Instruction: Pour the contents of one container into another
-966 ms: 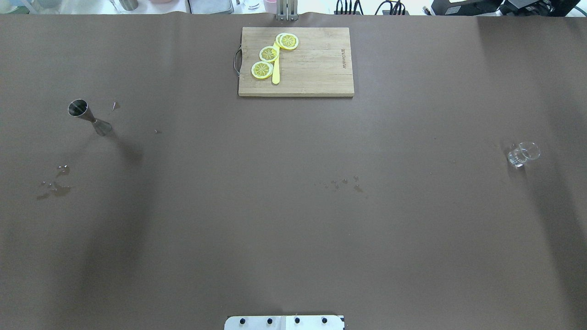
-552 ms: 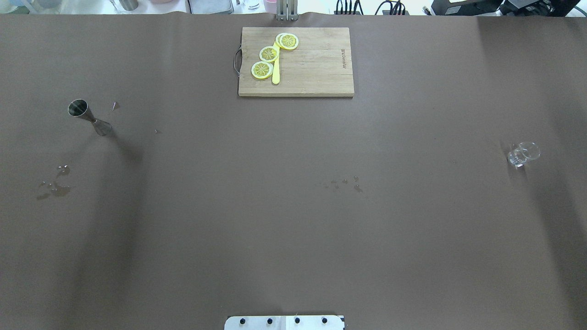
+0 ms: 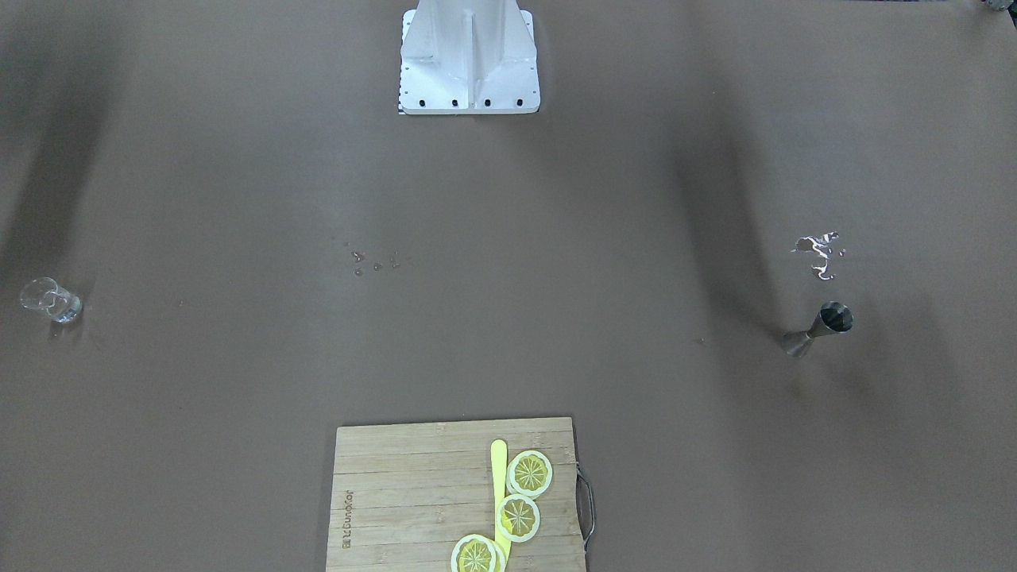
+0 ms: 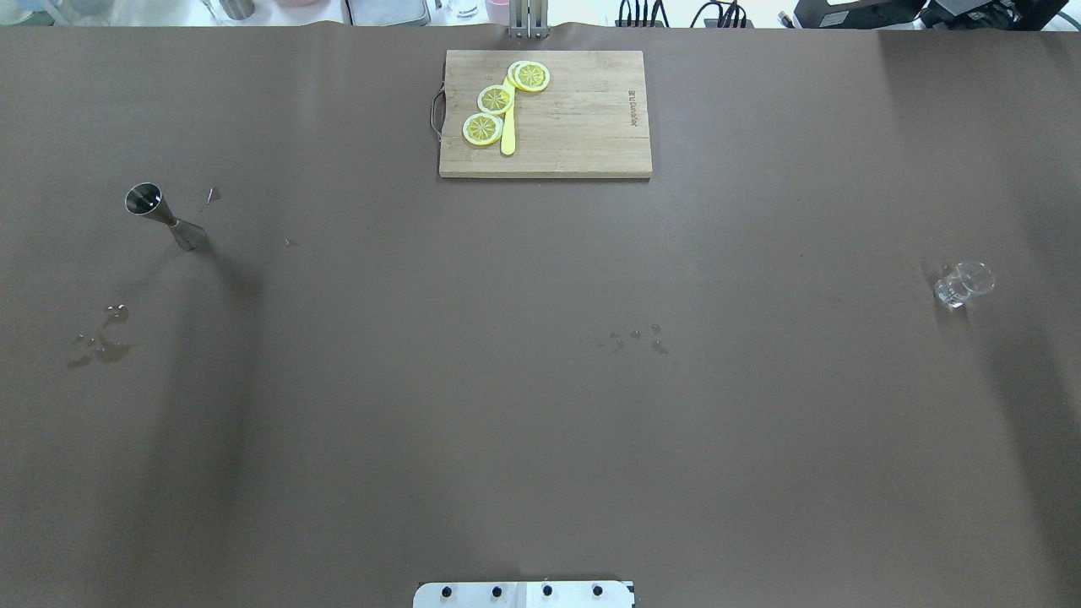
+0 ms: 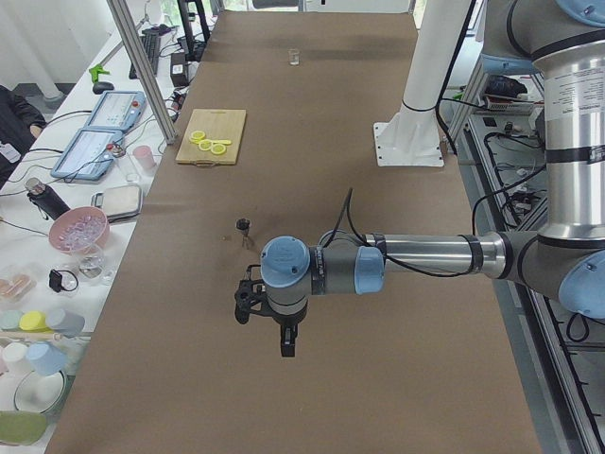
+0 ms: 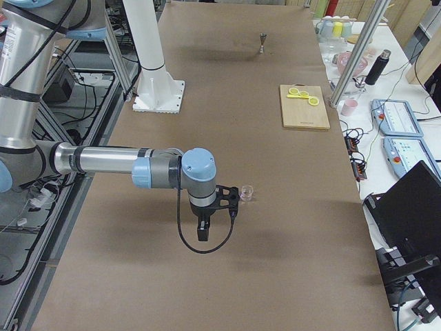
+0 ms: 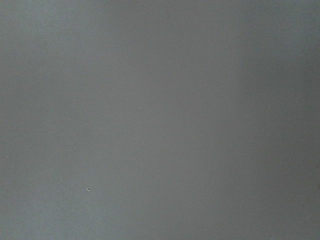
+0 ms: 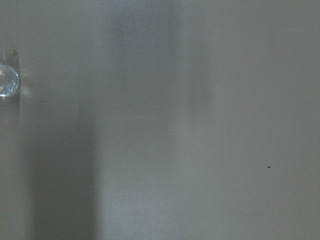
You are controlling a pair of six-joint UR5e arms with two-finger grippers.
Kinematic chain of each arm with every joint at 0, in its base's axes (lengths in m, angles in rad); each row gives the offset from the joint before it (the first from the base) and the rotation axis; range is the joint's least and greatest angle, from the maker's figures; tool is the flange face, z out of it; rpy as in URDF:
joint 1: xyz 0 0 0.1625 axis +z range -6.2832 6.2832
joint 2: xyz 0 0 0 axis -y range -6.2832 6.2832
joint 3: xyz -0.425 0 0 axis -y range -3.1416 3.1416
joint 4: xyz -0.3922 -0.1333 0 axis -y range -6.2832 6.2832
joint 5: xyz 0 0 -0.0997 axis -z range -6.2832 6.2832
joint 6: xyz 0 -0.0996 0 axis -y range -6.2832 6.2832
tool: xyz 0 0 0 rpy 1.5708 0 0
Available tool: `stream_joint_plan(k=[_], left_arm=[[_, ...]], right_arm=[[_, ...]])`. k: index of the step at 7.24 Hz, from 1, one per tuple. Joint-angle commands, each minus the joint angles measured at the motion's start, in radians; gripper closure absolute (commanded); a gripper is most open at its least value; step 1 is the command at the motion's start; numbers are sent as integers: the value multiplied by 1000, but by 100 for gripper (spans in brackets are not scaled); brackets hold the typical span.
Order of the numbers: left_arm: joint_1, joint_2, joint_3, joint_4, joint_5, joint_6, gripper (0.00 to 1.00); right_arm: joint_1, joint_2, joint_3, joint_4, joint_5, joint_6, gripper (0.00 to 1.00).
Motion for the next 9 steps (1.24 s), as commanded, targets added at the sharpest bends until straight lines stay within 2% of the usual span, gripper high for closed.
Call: stream_joint_plan(k=[1,9], left_arm=[[0,2,-2,0,-1,-1,2],[0,0,-5,0,-1,1,2]], right_arm=[[0,8,3,3,1,0,0],[0,19,2,1,13,2,0]])
